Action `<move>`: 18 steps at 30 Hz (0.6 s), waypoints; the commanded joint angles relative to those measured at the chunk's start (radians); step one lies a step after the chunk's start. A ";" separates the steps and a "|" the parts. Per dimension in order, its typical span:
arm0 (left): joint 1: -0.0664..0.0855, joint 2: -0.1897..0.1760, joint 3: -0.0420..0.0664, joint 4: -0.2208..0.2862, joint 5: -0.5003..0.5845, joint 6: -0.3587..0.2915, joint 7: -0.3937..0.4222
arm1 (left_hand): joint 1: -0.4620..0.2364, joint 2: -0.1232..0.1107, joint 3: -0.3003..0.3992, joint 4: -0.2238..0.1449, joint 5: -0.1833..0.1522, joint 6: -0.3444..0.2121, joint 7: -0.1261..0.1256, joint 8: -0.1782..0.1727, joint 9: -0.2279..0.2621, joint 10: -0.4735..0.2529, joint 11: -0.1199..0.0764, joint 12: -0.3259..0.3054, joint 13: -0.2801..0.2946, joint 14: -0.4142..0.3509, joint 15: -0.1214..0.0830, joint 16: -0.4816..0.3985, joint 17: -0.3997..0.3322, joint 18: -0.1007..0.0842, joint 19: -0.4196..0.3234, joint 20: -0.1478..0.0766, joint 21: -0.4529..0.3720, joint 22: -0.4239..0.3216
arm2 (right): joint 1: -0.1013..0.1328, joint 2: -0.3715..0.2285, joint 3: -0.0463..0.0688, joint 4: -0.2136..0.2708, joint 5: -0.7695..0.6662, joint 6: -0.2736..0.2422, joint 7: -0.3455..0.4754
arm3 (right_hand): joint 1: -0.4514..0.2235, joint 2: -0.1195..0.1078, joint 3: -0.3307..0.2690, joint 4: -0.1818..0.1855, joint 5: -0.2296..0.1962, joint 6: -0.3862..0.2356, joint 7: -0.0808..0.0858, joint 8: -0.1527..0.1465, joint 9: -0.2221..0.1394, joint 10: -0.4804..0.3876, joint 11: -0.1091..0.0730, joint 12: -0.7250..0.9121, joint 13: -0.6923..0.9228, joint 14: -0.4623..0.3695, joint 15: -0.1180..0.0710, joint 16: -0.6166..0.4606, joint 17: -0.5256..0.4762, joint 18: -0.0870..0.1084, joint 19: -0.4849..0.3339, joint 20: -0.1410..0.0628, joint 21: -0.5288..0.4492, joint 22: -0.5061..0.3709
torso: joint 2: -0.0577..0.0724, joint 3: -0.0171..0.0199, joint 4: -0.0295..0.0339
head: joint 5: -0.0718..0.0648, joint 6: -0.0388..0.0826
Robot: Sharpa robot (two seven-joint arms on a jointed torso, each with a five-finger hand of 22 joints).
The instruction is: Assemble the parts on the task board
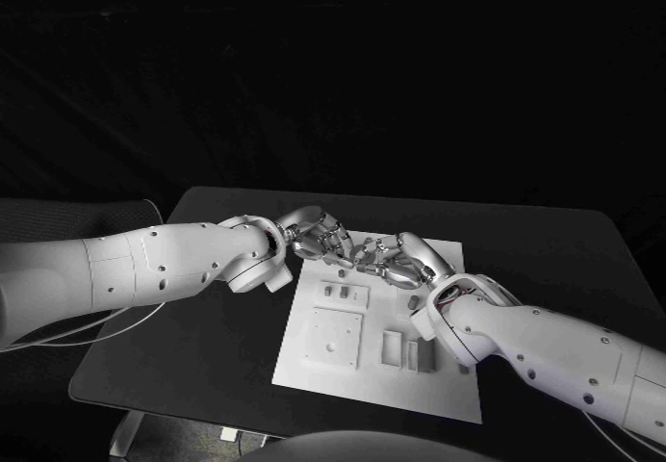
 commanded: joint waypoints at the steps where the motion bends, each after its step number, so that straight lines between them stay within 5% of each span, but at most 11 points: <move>1: 0.001 0.002 0.001 0.005 0.009 0.006 0.016 | -0.011 0.004 -0.006 0.002 -0.004 -0.001 0.003 0.006 0.002 -0.006 -0.001 0.004 0.001 -0.006 0.001 0.002 0.001 0.019 0.000 0.006 -0.001 0.001 | -0.001 0.002 0.000 -0.001 -0.017 0.024 -0.002 | -0.002 0.009 -0.006 -0.002 -0.007 -0.002 0.005 0.006 0.002 -0.005 0.000 0.001 0.002 0.002 -0.008 -0.006 -0.001 0.015 0.004 -0.001 -0.003 0.006 | 0.000 -0.0003 0.0004 | 0.000 0.000; 18: 0.001 0.003 0.001 0.004 0.019 0.000 0.014 | -0.022 0.007 -0.009 0.002 -0.005 -0.002 0.003 0.006 0.003 -0.007 0.000 0.005 0.002 -0.006 0.001 0.002 0.001 0.019 0.000 0.006 -0.001 0.001 | -0.001 0.004 0.000 -0.004 -0.023 0.034 -0.009 | -0.002 0.008 -0.007 -0.002 -0.009 -0.002 0.005 0.007 0.002 -0.005 -0.001 0.001 0.002 0.002 -0.008 -0.006 -0.001 0.015 0.004 0.000 -0.003 0.006 | 0.000 0.0005 -0.0002 | 0.001 0.000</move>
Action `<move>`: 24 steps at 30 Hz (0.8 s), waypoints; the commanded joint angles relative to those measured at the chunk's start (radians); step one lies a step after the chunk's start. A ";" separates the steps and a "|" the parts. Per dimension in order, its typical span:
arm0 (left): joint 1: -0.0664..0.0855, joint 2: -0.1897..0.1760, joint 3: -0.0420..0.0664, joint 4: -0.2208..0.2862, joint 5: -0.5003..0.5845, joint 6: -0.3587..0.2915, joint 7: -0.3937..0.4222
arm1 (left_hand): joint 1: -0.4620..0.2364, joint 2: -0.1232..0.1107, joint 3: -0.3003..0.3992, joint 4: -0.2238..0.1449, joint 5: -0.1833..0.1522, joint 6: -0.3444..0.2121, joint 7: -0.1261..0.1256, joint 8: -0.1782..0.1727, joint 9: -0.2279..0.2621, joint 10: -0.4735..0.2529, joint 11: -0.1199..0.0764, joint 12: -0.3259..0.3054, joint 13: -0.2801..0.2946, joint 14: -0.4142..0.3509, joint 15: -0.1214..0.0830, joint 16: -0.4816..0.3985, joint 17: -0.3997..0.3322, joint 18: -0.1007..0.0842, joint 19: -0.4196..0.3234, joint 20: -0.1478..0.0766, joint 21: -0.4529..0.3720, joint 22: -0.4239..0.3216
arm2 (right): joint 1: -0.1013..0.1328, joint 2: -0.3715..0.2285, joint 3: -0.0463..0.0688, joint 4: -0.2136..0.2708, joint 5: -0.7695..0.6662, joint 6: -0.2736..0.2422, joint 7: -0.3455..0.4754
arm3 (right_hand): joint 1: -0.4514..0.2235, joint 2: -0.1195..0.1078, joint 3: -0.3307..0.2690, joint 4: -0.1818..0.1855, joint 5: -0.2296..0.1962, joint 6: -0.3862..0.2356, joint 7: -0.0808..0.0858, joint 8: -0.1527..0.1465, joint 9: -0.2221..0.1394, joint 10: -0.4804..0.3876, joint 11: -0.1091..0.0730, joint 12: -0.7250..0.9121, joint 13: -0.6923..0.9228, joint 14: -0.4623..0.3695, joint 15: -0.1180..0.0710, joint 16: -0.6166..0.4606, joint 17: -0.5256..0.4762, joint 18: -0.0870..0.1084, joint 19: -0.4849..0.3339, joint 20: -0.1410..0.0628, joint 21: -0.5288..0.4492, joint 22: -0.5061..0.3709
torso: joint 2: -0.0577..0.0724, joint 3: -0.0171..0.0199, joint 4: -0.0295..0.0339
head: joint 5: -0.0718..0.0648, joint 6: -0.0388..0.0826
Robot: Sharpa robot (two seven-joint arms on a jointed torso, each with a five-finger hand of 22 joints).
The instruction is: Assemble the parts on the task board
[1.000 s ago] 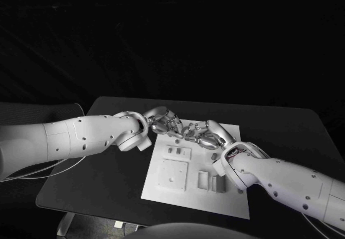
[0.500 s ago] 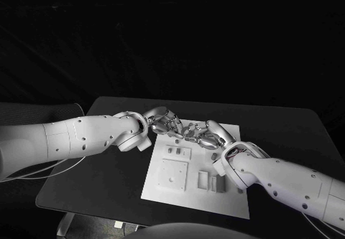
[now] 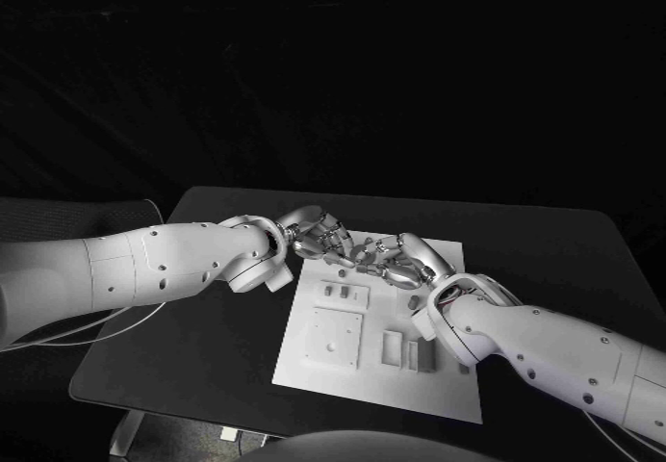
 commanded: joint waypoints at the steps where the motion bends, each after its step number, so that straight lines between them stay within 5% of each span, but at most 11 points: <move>1: 0.001 0.003 0.001 0.004 0.013 0.000 0.012 | -0.009 0.000 -0.007 0.000 -0.005 -0.002 0.003 0.006 0.001 -0.007 0.000 0.005 0.001 -0.006 0.001 0.002 0.001 0.010 0.000 0.006 -0.001 0.001 | -0.001 0.003 0.000 0.001 -0.017 0.026 0.000 | -0.002 0.008 -0.007 -0.002 -0.006 -0.002 0.005 0.004 0.001 -0.005 -0.001 0.001 0.001 0.002 -0.008 -0.006 -0.001 0.015 0.004 0.000 -0.003 0.006 | 0.000 0.0006 -0.0003 | 0.000 0.000; 24: 0.001 0.004 0.001 0.003 0.013 0.005 0.008 | -0.010 0.002 -0.007 -0.001 -0.004 -0.003 0.003 0.007 0.002 -0.008 0.000 0.006 0.001 -0.007 0.001 0.002 0.001 0.011 0.000 0.006 -0.001 0.001 | -0.001 0.004 0.000 0.001 -0.020 0.023 -0.002 | -0.004 0.008 -0.011 -0.001 -0.012 -0.004 0.005 0.004 0.001 -0.005 0.000 0.001 0.001 0.001 -0.008 -0.006 -0.001 0.015 0.003 0.000 -0.003 0.006 | 0.000 0.0008 -0.0004 | 0.001 0.000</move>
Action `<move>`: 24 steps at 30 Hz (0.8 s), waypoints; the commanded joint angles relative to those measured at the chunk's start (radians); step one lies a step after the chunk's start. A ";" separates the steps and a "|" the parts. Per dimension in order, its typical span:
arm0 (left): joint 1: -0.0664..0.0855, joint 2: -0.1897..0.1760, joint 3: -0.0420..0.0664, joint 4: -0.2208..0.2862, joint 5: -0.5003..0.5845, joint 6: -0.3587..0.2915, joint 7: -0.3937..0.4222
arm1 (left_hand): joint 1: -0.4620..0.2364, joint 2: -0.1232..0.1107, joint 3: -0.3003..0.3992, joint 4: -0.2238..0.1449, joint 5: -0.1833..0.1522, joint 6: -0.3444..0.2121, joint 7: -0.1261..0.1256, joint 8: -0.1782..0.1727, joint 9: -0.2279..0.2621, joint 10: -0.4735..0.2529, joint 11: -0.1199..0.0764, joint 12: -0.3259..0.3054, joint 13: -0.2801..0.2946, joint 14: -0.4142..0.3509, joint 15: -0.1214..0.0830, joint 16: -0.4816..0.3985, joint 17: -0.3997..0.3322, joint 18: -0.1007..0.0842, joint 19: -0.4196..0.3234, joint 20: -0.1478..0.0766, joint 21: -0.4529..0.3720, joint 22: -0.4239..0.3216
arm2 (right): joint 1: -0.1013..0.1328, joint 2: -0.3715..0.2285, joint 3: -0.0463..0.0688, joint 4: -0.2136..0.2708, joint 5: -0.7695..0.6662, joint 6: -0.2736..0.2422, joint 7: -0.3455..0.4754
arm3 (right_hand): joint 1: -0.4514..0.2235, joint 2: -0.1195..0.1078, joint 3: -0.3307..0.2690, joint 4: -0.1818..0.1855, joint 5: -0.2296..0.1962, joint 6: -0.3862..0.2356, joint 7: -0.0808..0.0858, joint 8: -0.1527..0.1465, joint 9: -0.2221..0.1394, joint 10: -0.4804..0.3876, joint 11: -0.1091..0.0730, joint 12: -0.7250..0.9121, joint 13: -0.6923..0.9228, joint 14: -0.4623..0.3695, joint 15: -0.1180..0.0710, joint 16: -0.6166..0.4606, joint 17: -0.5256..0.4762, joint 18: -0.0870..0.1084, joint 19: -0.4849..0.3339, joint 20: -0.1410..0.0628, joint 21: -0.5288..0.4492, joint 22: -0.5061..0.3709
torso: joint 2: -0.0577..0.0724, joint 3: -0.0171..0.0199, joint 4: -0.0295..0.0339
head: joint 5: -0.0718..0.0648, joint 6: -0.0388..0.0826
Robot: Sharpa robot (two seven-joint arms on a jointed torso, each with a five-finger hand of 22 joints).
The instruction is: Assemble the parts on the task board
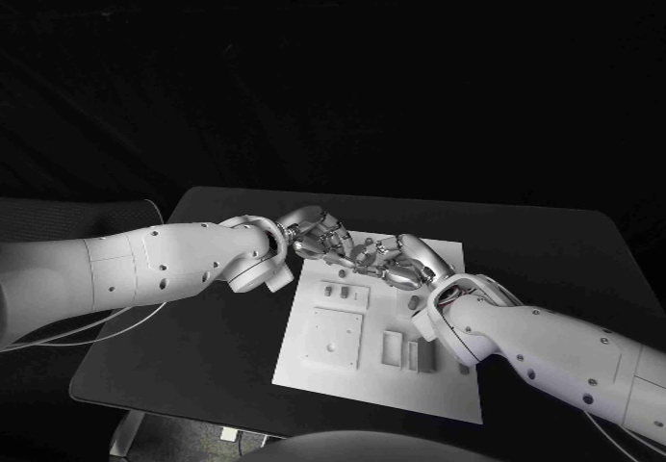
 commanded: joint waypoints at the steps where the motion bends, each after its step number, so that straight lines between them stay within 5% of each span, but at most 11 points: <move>1: 0.001 0.004 0.001 0.003 0.008 0.005 0.009 | -0.009 0.003 -0.007 -0.001 -0.004 -0.003 0.003 0.007 0.001 -0.008 0.000 0.006 0.002 -0.007 0.001 0.002 0.001 0.012 0.000 0.006 -0.001 0.001 | -0.001 0.003 0.000 0.004 -0.013 0.014 0.008 | -0.004 0.008 -0.005 -0.002 -0.004 -0.002 0.003 0.005 0.002 -0.005 0.000 0.001 0.002 0.001 -0.008 -0.006 -0.001 0.015 0.003 0.000 -0.003 0.006 | 0.000 0.0005 -0.0001 | 0.000 0.000; 24: 0.001 0.005 0.001 0.003 0.008 0.004 0.008 | -0.007 0.004 -0.007 -0.001 -0.004 -0.004 0.003 0.007 0.002 -0.009 0.000 0.006 0.002 -0.008 0.001 0.002 0.001 0.013 -0.001 0.006 -0.001 0.001 | -0.001 0.004 0.000 0.006 -0.020 0.015 0.009 | -0.003 0.009 -0.007 -0.002 -0.006 -0.001 0.003 0.005 0.002 -0.005 -0.001 0.001 0.002 0.002 -0.008 -0.005 0.000 0.015 0.004 0.000 -0.003 0.006 | 0.000 -0.0005 0.0005 | -0.001 -0.001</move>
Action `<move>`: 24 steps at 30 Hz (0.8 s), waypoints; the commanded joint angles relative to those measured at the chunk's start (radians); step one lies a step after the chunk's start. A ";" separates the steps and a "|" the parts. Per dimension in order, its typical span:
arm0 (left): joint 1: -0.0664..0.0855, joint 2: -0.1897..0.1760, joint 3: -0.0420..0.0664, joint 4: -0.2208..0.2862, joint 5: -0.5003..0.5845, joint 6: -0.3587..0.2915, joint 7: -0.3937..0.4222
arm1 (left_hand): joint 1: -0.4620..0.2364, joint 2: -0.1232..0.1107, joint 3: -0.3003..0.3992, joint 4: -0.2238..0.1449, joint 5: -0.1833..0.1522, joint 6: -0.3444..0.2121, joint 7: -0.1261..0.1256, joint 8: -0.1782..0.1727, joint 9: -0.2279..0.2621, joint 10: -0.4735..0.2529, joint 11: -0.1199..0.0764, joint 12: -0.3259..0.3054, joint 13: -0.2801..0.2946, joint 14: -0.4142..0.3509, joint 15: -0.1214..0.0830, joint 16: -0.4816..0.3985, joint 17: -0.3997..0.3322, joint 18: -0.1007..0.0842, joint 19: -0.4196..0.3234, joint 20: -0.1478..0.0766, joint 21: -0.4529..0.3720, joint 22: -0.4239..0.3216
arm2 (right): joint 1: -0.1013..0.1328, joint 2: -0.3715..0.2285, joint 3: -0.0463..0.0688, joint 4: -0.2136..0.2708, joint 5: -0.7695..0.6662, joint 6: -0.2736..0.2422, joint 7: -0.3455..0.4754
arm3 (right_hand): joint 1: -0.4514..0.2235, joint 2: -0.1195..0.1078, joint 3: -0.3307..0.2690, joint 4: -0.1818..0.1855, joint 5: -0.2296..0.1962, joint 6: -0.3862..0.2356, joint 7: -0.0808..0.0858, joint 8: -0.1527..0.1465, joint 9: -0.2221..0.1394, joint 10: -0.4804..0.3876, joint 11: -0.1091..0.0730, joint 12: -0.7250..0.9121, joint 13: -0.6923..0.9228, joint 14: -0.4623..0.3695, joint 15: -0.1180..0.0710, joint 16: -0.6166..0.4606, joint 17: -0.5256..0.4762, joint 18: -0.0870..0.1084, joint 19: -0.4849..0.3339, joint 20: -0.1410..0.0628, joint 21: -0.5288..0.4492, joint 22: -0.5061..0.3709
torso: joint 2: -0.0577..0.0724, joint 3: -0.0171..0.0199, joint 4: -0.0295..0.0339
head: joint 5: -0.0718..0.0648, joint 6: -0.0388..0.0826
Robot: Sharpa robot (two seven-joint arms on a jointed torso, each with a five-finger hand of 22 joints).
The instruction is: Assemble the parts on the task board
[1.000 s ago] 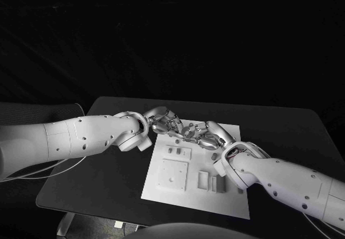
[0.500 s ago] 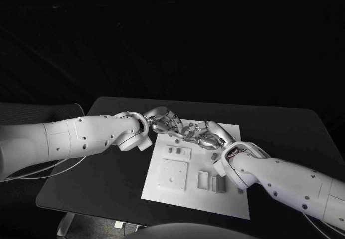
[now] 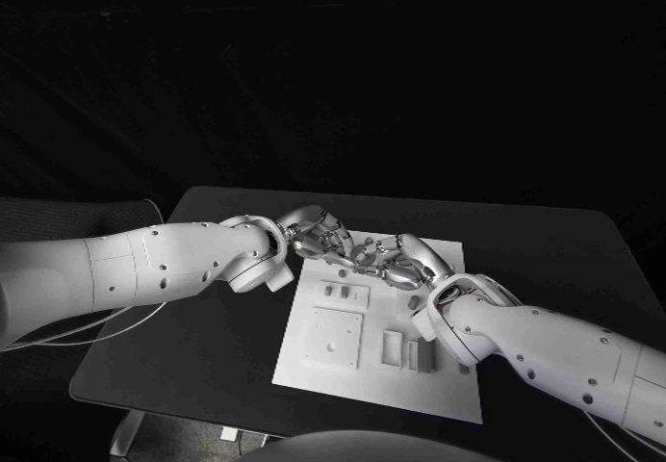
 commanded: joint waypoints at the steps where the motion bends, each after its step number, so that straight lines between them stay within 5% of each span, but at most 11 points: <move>1: 0.001 0.003 0.001 0.004 0.007 0.004 0.010 | -0.007 0.004 -0.007 -0.001 -0.004 -0.004 0.003 0.005 0.001 -0.009 0.000 0.006 0.001 -0.008 0.001 0.002 0.001 0.019 -0.001 0.006 -0.001 0.001 | -0.001 0.003 0.000 0.003 -0.023 0.020 0.010 | -0.003 0.010 -0.007 -0.002 -0.006 -0.001 0.003 0.004 0.001 -0.004 -0.001 0.001 0.001 0.002 -0.008 -0.005 0.000 0.015 0.004 0.000 -0.003 0.006 | 0.000 -0.0008 0.0002 | 0.000 0.000; 7: 0.001 -0.003 0.001 0.004 0.015 0.006 0.014 | -0.008 0.003 -0.008 -0.001 -0.004 -0.005 0.003 0.005 0.001 -0.010 0.000 0.006 0.001 -0.008 0.001 0.002 0.001 0.019 -0.001 0.006 -0.001 0.001 | -0.001 0.000 0.000 -0.007 -0.062 0.057 -0.007 | -0.003 0.009 -0.008 -0.002 -0.008 0.001 0.003 0.006 0.002 -0.004 -0.001 0.002 0.002 0.002 -0.009 -0.005 0.000 0.015 0.004 -0.001 -0.003 0.006 | 0.000 -0.0008 -0.0006 | 0.000 0.001; 24: 0.001 -0.008 0.001 0.001 0.020 0.007 0.013 | -0.007 0.002 -0.008 -0.001 -0.004 -0.006 0.004 0.005 0.001 -0.010 0.000 0.007 0.002 -0.009 0.002 0.002 0.001 0.019 -0.002 0.006 -0.001 0.001 | -0.001 -0.002 0.000 -0.025 -0.078 0.057 -0.014 | -0.003 0.005 -0.013 -0.002 -0.020 0.000 0.002 0.006 0.002 -0.004 -0.002 0.001 0.001 0.002 -0.010 -0.005 0.000 0.015 0.003 -0.001 -0.003 0.006 | 0.000 0.0000 -0.0004 | -0.002 -0.001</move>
